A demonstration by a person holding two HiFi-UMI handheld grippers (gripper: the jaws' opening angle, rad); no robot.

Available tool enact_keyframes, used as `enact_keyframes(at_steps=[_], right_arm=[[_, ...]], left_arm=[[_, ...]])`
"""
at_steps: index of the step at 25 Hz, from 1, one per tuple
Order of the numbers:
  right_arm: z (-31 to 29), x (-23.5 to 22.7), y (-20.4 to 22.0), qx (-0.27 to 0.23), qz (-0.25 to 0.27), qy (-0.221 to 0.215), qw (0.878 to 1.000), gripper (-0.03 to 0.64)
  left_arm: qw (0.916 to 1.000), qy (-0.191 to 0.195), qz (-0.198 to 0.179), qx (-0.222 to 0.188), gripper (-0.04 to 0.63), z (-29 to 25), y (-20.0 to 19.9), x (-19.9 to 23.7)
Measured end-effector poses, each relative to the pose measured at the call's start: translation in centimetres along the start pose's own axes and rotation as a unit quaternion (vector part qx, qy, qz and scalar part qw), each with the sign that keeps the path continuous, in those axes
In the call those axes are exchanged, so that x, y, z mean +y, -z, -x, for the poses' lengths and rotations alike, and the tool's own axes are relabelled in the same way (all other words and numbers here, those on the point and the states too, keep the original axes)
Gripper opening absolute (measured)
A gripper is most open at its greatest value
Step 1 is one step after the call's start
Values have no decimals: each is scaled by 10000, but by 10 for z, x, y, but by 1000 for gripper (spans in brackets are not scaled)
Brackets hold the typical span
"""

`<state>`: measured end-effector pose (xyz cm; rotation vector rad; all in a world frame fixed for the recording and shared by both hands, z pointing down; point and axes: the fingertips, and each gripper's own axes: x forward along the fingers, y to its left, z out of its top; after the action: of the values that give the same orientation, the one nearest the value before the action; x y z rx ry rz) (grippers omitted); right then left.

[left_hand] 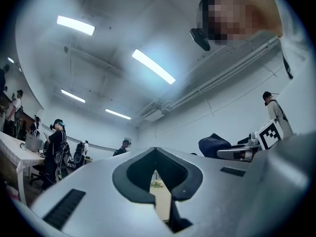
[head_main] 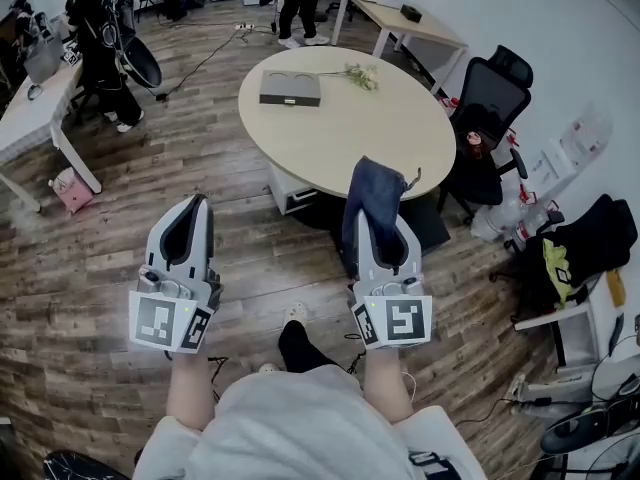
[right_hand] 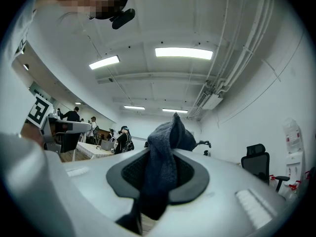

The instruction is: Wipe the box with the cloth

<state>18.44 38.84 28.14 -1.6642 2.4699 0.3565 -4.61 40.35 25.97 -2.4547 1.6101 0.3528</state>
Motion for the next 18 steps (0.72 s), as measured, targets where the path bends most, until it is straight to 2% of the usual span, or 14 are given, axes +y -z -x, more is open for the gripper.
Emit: enact_keyframes(at_steps=[10, 18], right_arm=[[-108, -45, 21, -105, -52, -403, 9991, 84], [-171, -88, 44, -35, -70, -615, 9981, 84]], left_arm=[[9997, -116, -219, -38, 9, -102, 19, 23], [9995, -248, -163, -117, 8, -176, 37, 35]])
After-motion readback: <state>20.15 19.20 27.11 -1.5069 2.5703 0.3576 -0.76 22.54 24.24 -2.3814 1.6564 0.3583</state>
